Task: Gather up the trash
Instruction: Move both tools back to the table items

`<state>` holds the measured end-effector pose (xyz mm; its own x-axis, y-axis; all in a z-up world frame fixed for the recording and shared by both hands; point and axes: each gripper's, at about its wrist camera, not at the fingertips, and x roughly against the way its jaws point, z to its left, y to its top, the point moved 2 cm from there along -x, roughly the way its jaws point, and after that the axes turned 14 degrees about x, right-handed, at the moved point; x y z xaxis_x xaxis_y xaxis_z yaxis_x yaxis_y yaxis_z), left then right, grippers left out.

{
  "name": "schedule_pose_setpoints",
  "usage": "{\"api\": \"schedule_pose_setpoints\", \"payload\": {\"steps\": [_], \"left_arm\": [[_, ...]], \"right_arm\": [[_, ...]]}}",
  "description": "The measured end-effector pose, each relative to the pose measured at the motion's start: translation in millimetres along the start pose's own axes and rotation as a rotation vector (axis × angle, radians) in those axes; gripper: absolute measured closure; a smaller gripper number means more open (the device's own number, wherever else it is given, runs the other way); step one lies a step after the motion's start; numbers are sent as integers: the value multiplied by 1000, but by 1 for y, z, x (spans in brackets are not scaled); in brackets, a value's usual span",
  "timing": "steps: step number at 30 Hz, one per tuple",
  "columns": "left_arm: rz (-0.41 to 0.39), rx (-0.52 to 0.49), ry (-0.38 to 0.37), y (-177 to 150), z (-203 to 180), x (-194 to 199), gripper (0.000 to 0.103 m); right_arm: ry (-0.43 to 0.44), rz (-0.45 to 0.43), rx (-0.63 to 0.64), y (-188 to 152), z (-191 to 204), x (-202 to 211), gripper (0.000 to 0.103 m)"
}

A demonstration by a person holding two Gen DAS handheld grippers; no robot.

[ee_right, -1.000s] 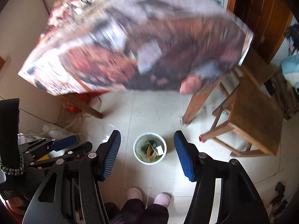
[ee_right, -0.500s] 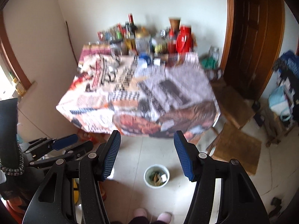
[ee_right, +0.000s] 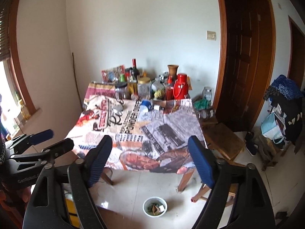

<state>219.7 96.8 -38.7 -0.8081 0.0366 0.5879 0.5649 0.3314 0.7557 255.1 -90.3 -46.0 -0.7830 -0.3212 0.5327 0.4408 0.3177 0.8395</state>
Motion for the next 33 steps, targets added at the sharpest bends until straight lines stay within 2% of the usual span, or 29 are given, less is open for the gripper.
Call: {"api": "schedule_pose_setpoints", "payload": {"steps": [3,9,18,23,29,33], "left_arm": [[-28,9,10,6,1,-2,10],[-41,13,33,23,-4,-28,10],[-71,36,67,81,-28,-103,10],[-87,83,86,117,-45,-146,10],[-92,116,136,142,-56,-188,10],[-61,112,177,151,-50,-212,10]], "right_arm": [[-16,-18,-6,5,-5,-3,12],[2,-27,-7,16,-21,-32,12],[38,-40,12,57,-72,-93,12],[69,-46,58,85,-102,-127,12],[138,-23,70,100,-120,-170,12],[170,18,56,104,-123,-201,12]]}}
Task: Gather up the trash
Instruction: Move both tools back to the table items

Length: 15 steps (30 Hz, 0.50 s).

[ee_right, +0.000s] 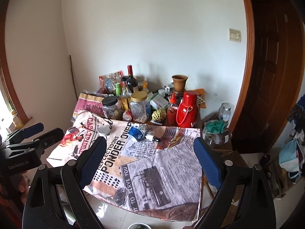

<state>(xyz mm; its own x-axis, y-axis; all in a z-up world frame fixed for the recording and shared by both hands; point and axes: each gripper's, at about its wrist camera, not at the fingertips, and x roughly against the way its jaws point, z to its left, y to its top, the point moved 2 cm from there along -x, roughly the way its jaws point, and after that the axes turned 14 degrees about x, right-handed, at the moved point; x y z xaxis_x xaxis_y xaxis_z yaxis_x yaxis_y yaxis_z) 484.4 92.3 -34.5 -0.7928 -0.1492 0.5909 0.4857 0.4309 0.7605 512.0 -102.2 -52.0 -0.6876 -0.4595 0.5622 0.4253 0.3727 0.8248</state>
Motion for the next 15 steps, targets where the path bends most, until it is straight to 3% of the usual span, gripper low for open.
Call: {"api": "schedule_pose_setpoints", "payload": {"steps": [4,15], "left_arm": [[27,14,34,13,13,-27,10],[120,40,30,79,84,-136,10]], "right_arm": [[40,31,-30,10,-5,-31,12],[-6,140,-172,41,4,-137,12]]}}
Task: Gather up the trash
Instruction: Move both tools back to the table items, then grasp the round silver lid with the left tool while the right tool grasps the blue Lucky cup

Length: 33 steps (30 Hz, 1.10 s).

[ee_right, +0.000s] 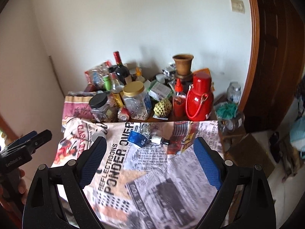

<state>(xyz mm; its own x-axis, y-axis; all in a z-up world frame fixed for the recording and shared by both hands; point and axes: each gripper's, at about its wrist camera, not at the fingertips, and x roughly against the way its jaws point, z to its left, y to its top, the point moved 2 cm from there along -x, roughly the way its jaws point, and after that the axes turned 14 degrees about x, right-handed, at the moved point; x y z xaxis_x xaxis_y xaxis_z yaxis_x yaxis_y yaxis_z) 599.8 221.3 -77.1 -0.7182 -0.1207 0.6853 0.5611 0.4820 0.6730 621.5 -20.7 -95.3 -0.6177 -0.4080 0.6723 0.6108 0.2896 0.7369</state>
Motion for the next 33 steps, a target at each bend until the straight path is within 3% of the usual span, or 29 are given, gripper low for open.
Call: {"api": "schedule_pose_setpoints", "payload": {"steps": [7,12,21,26,31,33], "left_arm": [[154,17,64,26,59,-97,10],[267,11,88,20,89,-171,10],[400,13,131,5,116,-274,10],[435,-16,158,-2,118,-305,10],[443,0,169,-5,121,-322,10],[445,9,170,-6,122,-327,10]], "right_arm": [[16,118,-15,15,24,-86,12],[91,233,-113,5,30,-154,12],[105,419,-226,-21,29,-260,12],[47,457,-264,-29,28,-280,13],[54,463,-277,-34,28,-283,27],[69,456,-272,-35,29,-281,38]]}}
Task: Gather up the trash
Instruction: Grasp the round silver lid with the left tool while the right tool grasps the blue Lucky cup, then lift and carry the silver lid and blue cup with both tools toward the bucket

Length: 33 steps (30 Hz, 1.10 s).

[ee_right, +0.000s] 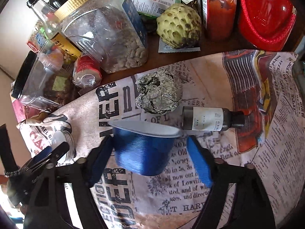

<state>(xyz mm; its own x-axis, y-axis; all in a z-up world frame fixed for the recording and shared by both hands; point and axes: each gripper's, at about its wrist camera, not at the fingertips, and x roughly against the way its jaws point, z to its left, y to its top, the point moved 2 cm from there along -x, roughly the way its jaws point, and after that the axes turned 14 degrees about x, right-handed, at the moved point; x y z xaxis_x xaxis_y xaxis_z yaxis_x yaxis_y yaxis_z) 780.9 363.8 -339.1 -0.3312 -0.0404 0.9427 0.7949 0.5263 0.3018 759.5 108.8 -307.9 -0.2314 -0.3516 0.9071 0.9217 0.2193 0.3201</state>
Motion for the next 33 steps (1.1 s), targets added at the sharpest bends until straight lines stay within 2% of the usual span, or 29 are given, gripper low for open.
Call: {"api": "schedule_pose_setpoints", "payload": {"steps": [2,3,5,12,18,27,33], "left_arm": [[16,28,-23,1,2,-6,20],[25,39,-30,1,2,-8,22],[4,40,-25,0,2,-6,29],[-15,5,8,-21,-5,13,29],[-64,-25,-21,-45,-27,70,31],[-269,-18,-113,-80,-65,188,31],[-434,-12,-152,-135,-101,268,32]], "right_arm": [[-8,0,2,-1,2,2,39],[-8,-4,10,-4,2,4,39],[-6,-11,21,-9,2,10,39],[19,-57,57,-27,0,45,40],[40,-132,76,-28,-10,91,40],[11,-309,149,-55,-36,186,40],[34,-409,225,-90,-61,253,40]]}}
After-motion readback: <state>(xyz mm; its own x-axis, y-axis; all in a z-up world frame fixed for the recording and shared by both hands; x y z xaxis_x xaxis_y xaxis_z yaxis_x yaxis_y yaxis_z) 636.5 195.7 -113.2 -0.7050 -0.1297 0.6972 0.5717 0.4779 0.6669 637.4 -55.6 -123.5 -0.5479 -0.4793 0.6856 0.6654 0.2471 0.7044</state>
